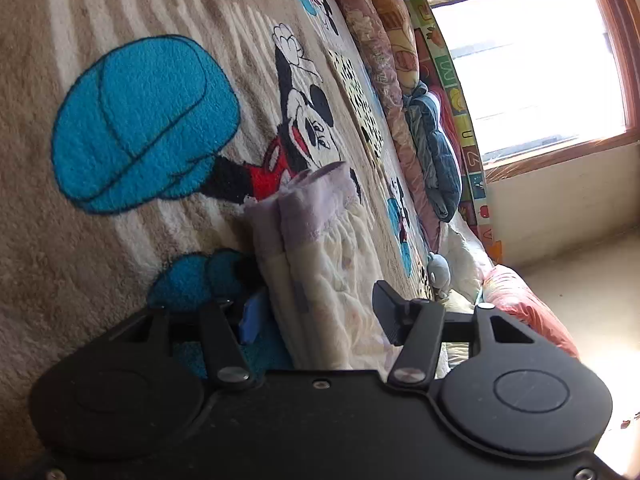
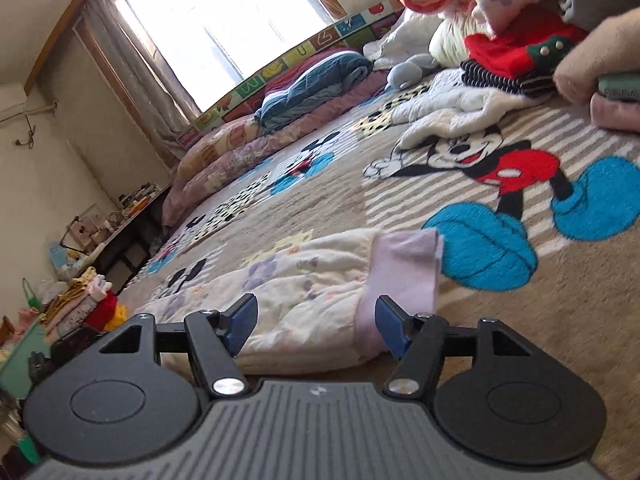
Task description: Fold clothes
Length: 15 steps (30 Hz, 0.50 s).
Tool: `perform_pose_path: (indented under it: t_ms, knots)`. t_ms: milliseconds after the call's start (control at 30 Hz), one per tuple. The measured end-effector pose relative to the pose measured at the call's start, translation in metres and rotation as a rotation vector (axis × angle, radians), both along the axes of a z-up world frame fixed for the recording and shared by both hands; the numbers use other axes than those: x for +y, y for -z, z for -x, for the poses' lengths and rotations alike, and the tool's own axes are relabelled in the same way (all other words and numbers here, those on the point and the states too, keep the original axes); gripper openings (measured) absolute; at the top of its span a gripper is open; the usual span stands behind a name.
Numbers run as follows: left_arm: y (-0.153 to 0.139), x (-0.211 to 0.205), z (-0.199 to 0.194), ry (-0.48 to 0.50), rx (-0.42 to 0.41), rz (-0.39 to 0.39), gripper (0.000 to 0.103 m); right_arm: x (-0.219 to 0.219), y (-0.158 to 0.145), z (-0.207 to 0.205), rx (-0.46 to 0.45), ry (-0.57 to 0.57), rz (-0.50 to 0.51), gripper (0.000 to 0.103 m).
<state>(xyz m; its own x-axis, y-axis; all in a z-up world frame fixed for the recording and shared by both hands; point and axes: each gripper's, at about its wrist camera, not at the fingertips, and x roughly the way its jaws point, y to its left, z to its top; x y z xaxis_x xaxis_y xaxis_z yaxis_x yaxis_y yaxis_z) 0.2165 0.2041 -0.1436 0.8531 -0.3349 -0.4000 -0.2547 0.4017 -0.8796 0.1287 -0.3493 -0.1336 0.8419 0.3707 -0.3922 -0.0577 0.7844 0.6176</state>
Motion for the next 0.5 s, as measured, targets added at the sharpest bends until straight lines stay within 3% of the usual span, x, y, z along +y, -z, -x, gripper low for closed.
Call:
perform_pose_path:
  t_ms: [67, 167, 233, 300, 500]
  knots:
    - [0.001, -0.001, -0.003, -0.009, -0.007, -0.012, 0.055, 0.002, 0.012, -0.003, 0.050, -0.011, -0.120, 0.070]
    - [0.004, -0.001, -0.008, -0.017, -0.003, -0.037, 0.046, -0.001, 0.035, -0.008, 0.140, 0.015, -0.277, 0.070]
    - [0.006, -0.001, -0.011, -0.021, 0.001, -0.046, 0.036, -0.006, 0.043, -0.007, 0.160, 0.053, -0.352, 0.068]
    - [0.008, -0.001, -0.013, -0.024, 0.001, -0.048, 0.035, -0.012, 0.050, -0.006, 0.163, 0.100, -0.422, 0.068]
    - [0.008, -0.003, -0.014, -0.024, -0.003, -0.048, 0.029, -0.011, 0.053, -0.006, 0.150, 0.203, -0.453, 0.067]
